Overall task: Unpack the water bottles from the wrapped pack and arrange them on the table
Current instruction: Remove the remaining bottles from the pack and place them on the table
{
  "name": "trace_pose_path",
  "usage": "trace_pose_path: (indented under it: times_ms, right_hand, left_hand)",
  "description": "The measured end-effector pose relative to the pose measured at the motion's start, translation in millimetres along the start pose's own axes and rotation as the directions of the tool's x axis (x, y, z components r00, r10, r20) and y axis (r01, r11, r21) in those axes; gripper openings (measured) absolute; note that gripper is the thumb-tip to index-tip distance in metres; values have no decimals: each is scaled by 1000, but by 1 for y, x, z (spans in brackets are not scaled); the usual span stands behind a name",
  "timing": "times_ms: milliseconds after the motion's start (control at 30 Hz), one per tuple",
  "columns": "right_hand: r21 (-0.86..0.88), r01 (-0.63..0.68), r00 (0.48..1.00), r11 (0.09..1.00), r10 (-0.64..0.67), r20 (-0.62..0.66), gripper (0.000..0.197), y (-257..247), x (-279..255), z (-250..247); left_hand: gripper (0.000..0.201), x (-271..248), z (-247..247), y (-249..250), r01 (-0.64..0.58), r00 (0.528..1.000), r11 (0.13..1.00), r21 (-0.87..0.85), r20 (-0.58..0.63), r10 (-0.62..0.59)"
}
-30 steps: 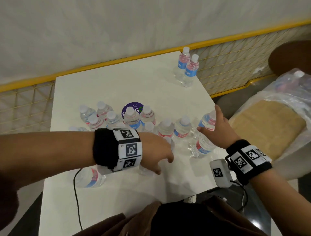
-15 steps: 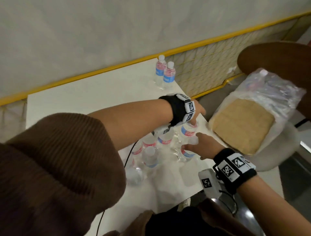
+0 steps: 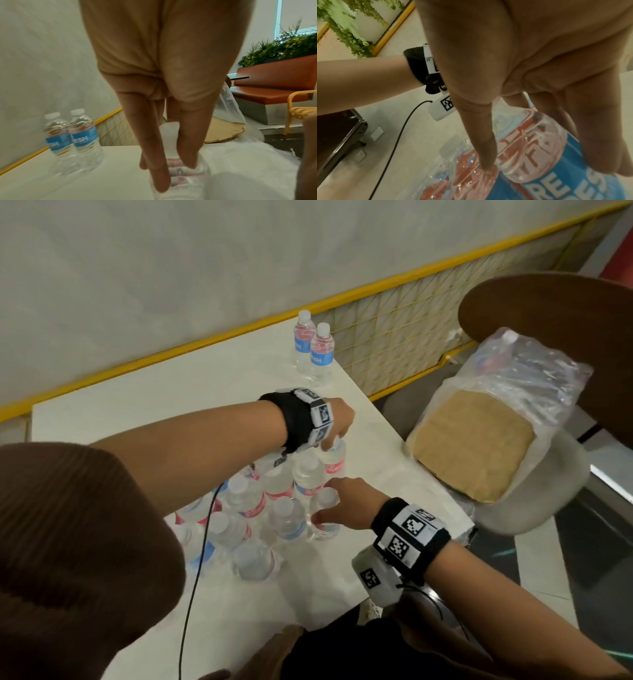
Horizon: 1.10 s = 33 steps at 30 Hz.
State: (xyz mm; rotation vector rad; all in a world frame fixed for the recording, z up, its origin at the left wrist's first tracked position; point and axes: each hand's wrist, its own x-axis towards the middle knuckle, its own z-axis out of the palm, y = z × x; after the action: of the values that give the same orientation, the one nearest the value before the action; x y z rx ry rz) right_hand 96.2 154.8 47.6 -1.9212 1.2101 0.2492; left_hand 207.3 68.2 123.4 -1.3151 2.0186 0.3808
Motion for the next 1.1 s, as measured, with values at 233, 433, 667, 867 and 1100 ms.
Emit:
trace_pose_path:
  times_ms: [233,433,667,867,1100]
  right_hand:
    - [-12,16,998,1000,-15,65,70,7,0,-2]
    - [-36,-84,996,996,85,29,73,58,0,-40]
    - [-58,-223,974,973,220,-47,63,127,13,-79]
    - [52,-296,943,954,301,-142,62,177,15,-108]
    - [504,-250,780,827,480,-402,77,228,31,-175]
  left_hand:
    - [38,7,13,-20,108,992,994,-19,-62,-109]
    - [53,18,3,-21,151,989,989,11,8,-151]
    - [48,68,-37,58,-102,951,990,-100,-302,67]
    - [56,126,-76,106,-149,895,972,-180,-443,55]
    - [49,133,-111,128,-308,732,917,-252,-679,59]
